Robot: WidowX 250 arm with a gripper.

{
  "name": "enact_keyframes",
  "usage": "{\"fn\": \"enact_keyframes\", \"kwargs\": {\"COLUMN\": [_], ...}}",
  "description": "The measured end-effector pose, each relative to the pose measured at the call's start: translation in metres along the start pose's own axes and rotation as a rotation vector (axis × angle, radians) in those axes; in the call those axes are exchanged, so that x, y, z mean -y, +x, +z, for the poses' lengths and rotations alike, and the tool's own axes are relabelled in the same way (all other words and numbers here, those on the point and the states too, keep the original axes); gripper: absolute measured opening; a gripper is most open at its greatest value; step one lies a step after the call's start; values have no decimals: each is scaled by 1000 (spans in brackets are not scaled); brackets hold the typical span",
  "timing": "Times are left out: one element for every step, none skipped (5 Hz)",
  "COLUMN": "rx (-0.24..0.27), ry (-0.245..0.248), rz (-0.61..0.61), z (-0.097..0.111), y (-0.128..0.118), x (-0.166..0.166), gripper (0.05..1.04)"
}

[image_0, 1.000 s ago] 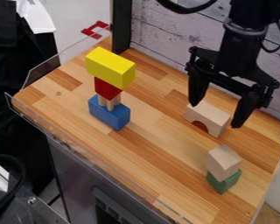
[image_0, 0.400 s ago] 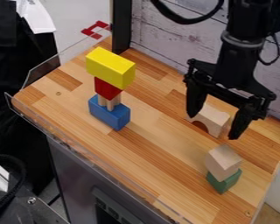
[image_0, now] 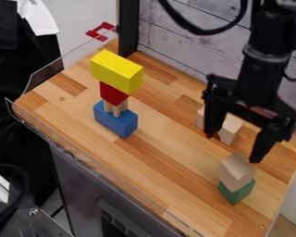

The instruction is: Place the white block on top of the yellow block

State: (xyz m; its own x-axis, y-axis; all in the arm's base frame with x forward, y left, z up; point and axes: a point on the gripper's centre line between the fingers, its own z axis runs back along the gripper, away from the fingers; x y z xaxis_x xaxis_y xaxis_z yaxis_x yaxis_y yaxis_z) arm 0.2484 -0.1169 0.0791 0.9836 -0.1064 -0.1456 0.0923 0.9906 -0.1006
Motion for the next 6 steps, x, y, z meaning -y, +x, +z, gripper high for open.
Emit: {"fn": "enact_keyframes", "kwargs": {"rx": [-10,-41,-48,-71,-95,-108], "ry": [-14,-16,-17,-14,-10,-10], "rz": [-5,-1,-3,-7,-12,-11], "z": [-7,-18,-20,-25,-32,-36], "y": [-5,-7,-8,-9,-10,-10], "x": [4,3,3,5,7,9], "gripper": [1000,1000,999,999,1000,975]}}
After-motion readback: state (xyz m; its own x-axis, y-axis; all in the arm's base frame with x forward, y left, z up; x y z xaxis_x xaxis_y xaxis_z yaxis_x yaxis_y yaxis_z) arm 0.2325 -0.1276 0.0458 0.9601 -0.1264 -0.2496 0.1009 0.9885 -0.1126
